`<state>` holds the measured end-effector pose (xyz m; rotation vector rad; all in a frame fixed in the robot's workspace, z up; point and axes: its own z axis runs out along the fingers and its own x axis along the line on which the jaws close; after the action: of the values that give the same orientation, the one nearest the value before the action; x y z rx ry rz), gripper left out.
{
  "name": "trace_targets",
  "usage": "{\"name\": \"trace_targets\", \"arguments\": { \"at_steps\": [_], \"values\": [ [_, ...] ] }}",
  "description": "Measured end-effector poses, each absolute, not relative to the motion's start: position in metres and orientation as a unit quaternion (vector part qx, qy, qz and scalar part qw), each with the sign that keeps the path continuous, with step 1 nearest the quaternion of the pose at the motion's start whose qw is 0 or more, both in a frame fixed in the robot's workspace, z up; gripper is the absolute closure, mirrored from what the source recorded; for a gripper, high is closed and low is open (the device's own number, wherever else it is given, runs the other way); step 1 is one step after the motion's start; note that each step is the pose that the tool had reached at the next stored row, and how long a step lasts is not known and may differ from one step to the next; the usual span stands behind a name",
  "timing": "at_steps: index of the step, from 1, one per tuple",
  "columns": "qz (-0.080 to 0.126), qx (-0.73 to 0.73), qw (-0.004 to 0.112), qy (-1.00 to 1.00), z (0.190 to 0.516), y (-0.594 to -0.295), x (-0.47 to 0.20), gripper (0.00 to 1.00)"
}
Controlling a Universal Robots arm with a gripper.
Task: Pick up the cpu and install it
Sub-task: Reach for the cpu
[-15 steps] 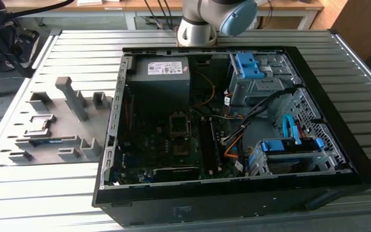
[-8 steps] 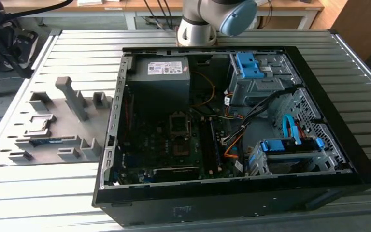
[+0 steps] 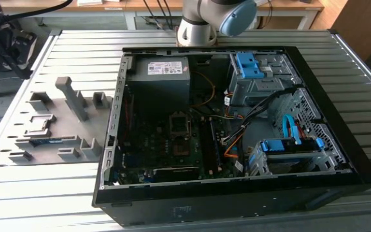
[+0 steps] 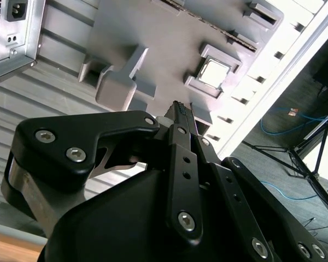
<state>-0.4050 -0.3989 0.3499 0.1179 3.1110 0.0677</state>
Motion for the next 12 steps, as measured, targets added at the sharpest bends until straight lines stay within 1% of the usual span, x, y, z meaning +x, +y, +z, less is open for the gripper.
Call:
{"name": "trace_targets", "arguments": {
  "at_steps": [12],
  "values": [
    [0.022, 0.038, 0.014, 0.999, 0.338, -0.399, -0.409, 0.90]
  ]
}}
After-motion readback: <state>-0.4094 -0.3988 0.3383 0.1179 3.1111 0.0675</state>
